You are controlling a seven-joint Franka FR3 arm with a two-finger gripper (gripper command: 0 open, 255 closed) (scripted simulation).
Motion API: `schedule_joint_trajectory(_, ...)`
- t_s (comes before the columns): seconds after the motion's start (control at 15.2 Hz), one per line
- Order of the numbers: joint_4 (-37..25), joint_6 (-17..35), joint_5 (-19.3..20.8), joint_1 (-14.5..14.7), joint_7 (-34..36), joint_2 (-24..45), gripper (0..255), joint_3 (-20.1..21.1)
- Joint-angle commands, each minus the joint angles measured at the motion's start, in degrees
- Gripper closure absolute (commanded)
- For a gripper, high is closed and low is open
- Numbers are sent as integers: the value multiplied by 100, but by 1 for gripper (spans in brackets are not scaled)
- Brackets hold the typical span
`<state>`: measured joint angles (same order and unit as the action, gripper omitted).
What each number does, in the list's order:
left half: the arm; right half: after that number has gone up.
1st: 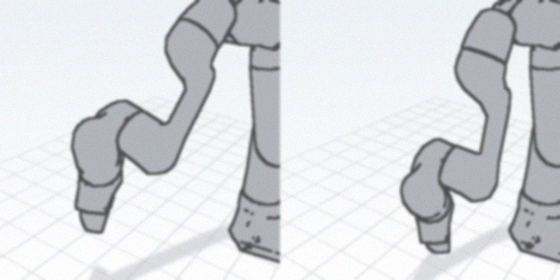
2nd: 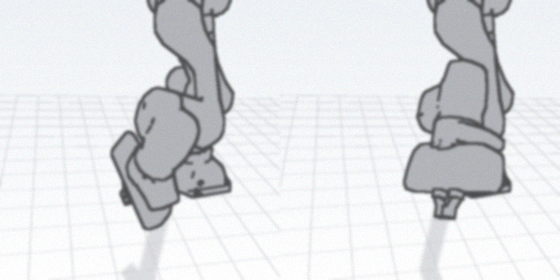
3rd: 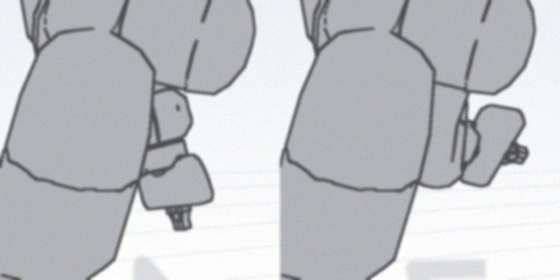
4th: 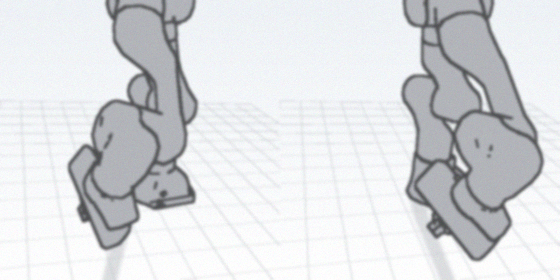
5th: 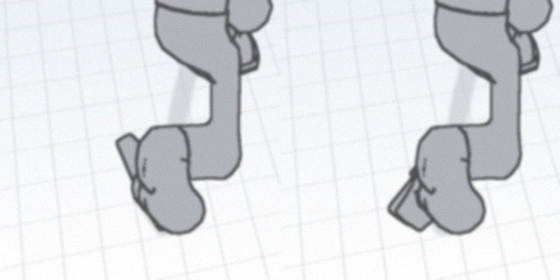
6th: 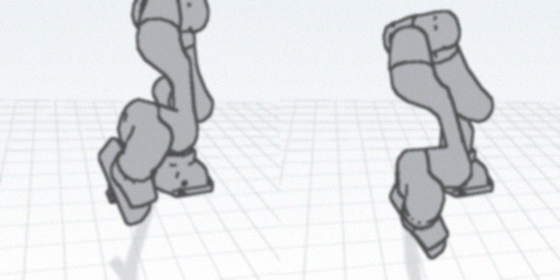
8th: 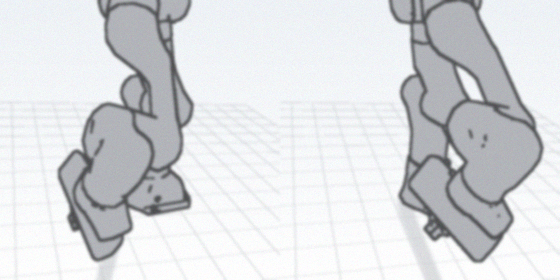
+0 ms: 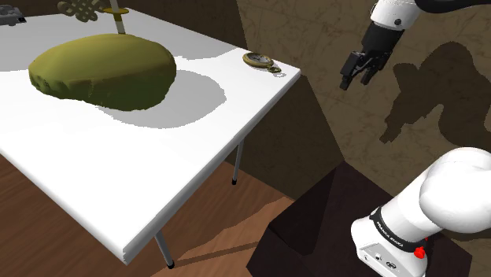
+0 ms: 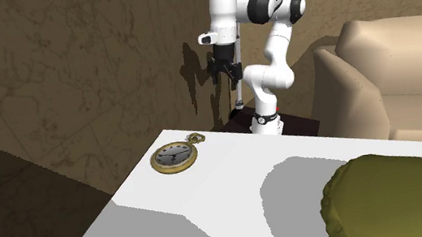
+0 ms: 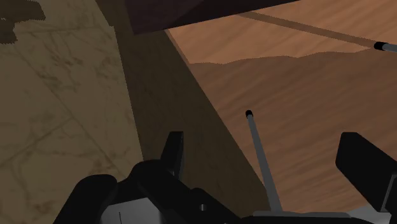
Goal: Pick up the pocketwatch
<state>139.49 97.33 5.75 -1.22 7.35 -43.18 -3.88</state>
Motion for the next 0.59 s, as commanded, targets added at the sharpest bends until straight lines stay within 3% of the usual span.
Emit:
schedule_joint_trajectory(0.0, 0, 0, 0, 0, 0, 0, 0, 0)
schedule_joint_trajectory(0.53, -1047, 870, -178, 234, -146, 1714, 0, -19)
